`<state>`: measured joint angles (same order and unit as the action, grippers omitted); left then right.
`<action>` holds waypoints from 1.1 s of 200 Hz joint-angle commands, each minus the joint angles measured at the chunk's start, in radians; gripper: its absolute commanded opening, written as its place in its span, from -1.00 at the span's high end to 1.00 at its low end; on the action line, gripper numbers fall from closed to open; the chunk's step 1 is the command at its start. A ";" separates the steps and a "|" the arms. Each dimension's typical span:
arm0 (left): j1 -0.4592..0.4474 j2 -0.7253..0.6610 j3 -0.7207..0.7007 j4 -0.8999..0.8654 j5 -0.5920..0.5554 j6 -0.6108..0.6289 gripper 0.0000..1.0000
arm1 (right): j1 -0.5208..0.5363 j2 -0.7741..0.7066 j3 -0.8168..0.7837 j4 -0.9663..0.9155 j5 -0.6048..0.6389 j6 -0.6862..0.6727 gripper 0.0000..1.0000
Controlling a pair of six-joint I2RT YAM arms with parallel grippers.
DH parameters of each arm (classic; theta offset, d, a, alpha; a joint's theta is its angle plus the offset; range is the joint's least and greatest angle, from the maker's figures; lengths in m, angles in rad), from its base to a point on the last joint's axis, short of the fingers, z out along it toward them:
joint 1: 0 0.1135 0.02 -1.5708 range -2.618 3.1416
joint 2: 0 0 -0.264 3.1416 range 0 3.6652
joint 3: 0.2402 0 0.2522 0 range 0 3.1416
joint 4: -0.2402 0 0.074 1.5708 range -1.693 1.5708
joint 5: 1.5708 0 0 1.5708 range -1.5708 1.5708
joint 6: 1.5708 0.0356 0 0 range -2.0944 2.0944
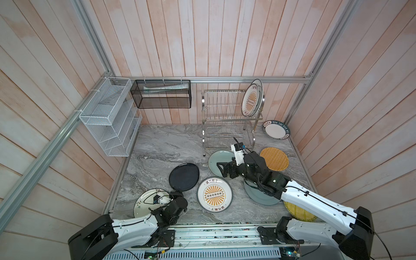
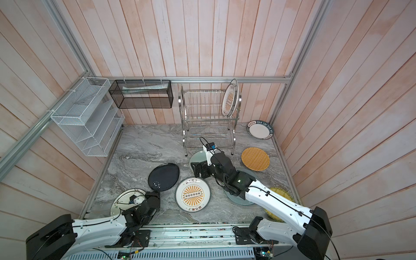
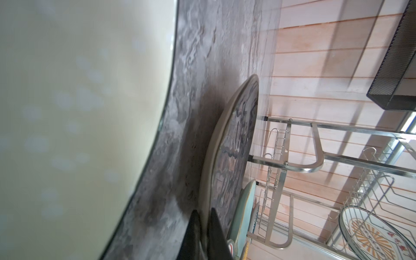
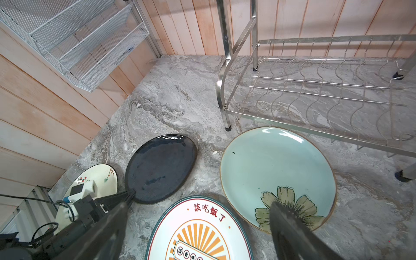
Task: Load plates into a dish rack
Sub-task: Pick up the plate from the center of the table.
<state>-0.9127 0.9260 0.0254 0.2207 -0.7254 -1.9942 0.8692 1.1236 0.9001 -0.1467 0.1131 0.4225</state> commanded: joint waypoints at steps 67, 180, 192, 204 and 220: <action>0.249 -0.201 -0.030 0.187 0.242 0.475 1.00 | 0.004 0.004 -0.018 0.036 -0.012 0.004 -0.96; 0.443 -0.250 0.008 0.287 0.628 0.631 1.00 | -0.167 0.064 -0.053 0.129 -0.304 0.041 -0.95; 0.463 -0.239 0.023 0.291 0.672 0.634 1.00 | -0.182 0.079 -0.052 0.137 -0.329 0.046 -0.96; 0.484 -0.228 0.030 0.312 0.723 0.630 1.00 | -0.201 0.087 -0.061 0.157 -0.366 0.053 -0.96; 0.514 -0.210 0.050 0.319 0.799 0.636 1.00 | -0.219 0.096 -0.067 0.162 -0.387 0.052 -0.96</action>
<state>-0.4335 0.7128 0.0101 0.3603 -0.0723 -1.3808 0.6769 1.2026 0.8494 -0.0265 -0.1883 0.4614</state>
